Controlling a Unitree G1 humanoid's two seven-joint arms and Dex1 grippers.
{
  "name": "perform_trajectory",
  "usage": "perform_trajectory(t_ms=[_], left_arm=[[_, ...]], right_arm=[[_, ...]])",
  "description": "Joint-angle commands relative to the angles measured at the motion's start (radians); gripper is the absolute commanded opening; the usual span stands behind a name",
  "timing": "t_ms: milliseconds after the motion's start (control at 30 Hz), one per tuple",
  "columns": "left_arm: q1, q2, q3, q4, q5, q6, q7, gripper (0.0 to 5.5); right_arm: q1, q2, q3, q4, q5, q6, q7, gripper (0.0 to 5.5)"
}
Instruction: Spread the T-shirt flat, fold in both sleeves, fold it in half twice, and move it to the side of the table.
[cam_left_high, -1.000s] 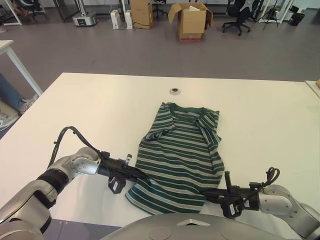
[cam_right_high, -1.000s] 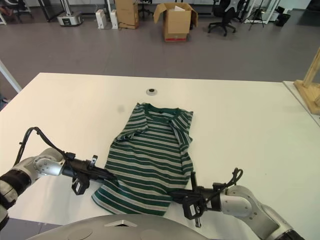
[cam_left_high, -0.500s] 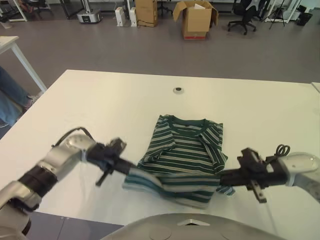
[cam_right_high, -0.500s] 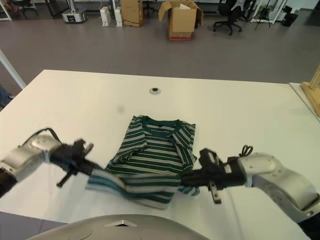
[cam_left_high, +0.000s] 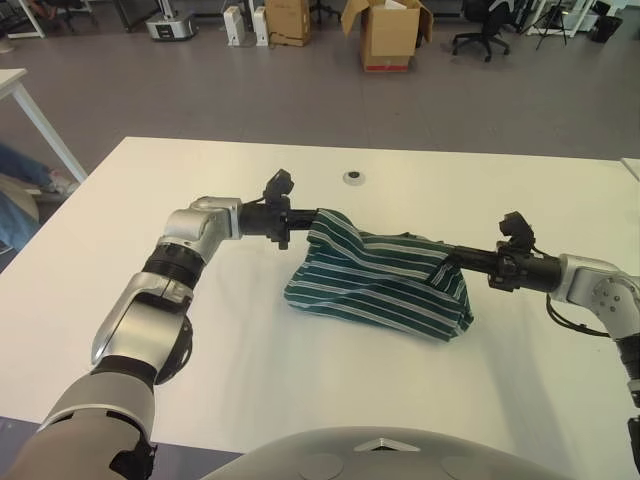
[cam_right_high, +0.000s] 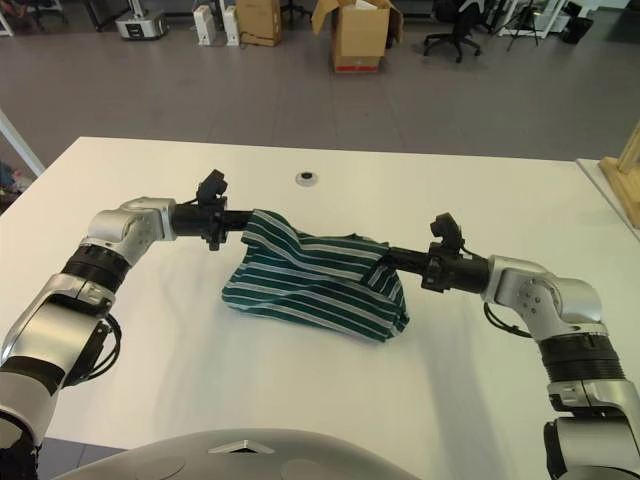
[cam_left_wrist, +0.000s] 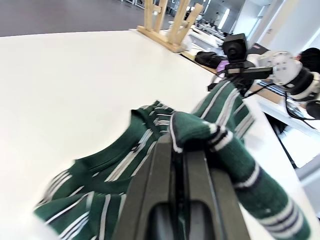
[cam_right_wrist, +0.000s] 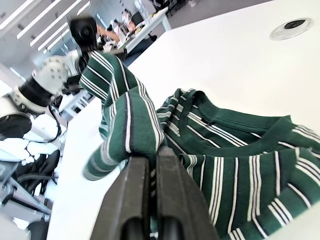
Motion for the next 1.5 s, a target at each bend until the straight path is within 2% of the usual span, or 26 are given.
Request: perform_trajectory(t_ms=[33, 167, 267, 333, 467, 567, 633, 733, 800, 867, 1033, 1067, 1167, 1300, 1500], left_arm=[[-0.064, -0.088, 0.046, 0.25, 0.139, -0.131, 0.065, 0.02], [-0.102, -0.168, 0.157, 0.386, 0.186, -0.195, 0.193, 0.02], [-0.111, -0.204, 0.232, 0.437, 0.212, -0.202, 0.356, 0.02], [-0.104, -0.221, 0.3, 0.462, 0.209, -0.17, 0.481, 0.02], [-0.062, -0.237, 0.382, 0.482, 0.232, -0.096, 0.635, 0.88], [-0.042, -0.235, 0.446, 0.478, 0.238, -0.098, 0.704, 1.42], [-0.035, -0.235, 0.486, 0.475, 0.24, -0.108, 0.747, 1.74], [-0.042, -0.226, 0.518, 0.465, 0.265, -0.161, 0.83, 2.14], [-0.058, -0.227, 0.533, 0.45, 0.268, -0.168, 0.803, 2.14], [-0.065, -0.232, 0.471, 0.408, 0.322, -0.182, 0.691, 2.14], [-0.023, -0.178, 0.305, 0.21, 0.496, -0.362, 0.564, 2.14], [0.014, -0.172, 0.266, 0.102, 0.512, -0.388, 0.5, 2.14], [0.202, -0.164, 0.133, -0.269, 0.49, -0.307, 0.308, 2.14], [0.383, -0.136, -0.003, -0.481, 0.548, -0.283, 0.26, 2.14], [0.438, -0.111, -0.118, -0.467, 0.695, -0.387, 0.31, 2.14]], right_arm=[[-0.129, 0.097, -0.02, 0.193, -0.095, -0.025, -0.055, 0.0], [-0.278, 0.212, -0.056, 0.459, -0.204, -0.102, -0.143, 0.0], [-0.389, 0.29, -0.072, 0.672, -0.303, -0.185, -0.262, 0.0], [-0.456, 0.331, -0.129, 0.803, -0.325, -0.218, -0.385, 0.0], [-0.534, 0.36, -0.255, 0.918, -0.311, -0.25, -0.464, 0.94], [-0.558, 0.35, -0.302, 0.934, -0.329, -0.272, -0.468, 1.56], [-0.556, 0.342, -0.287, 0.91, -0.38, -0.327, -0.468, 1.94], [-0.485, 0.333, -0.15, 0.767, -0.553, -0.52, -0.414, 1.99], [-0.385, 0.319, -0.046, 0.603, -0.666, -0.662, -0.351, 1.99], [-0.27, 0.312, 0.042, 0.458, -0.754, -0.781, -0.305, 1.99], [-0.159, 0.303, 0.099, 0.318, -0.811, -0.814, -0.251, 1.99], [-0.149, 0.299, 0.098, 0.301, -0.812, -0.806, -0.247, 1.99], [-0.151, 0.301, 0.09, 0.318, -0.823, -0.787, -0.275, 1.99], [-0.191, 0.301, 0.108, 0.408, -0.886, -0.786, -0.327, 1.99], [-0.243, 0.308, 0.127, 0.493, -0.956, -0.805, -0.369, 1.99]])
